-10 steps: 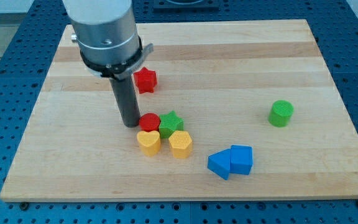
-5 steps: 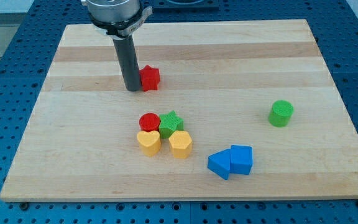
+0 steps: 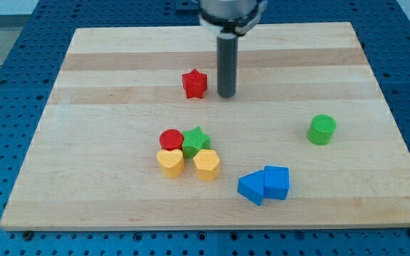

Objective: Place the red star to the left of the red circle

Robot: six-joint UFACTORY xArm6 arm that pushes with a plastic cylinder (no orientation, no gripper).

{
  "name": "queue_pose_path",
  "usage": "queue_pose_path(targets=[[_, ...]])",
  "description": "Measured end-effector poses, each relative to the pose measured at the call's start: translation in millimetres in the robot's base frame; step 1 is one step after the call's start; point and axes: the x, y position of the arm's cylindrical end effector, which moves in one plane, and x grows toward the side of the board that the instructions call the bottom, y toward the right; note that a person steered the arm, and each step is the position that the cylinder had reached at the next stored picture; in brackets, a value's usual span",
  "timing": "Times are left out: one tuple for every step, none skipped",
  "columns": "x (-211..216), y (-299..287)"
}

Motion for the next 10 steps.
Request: queue_pose_path(targets=[[-27.8, 6.4], [-17.1, -34.3], [11.5, -51.6], [2.7, -68.7], [-23.0, -44.9], [-9.3, -49.1], [3.1, -85.1], [-22.3, -95.3], [-27.8, -116.4], [2.2, -127.1]])
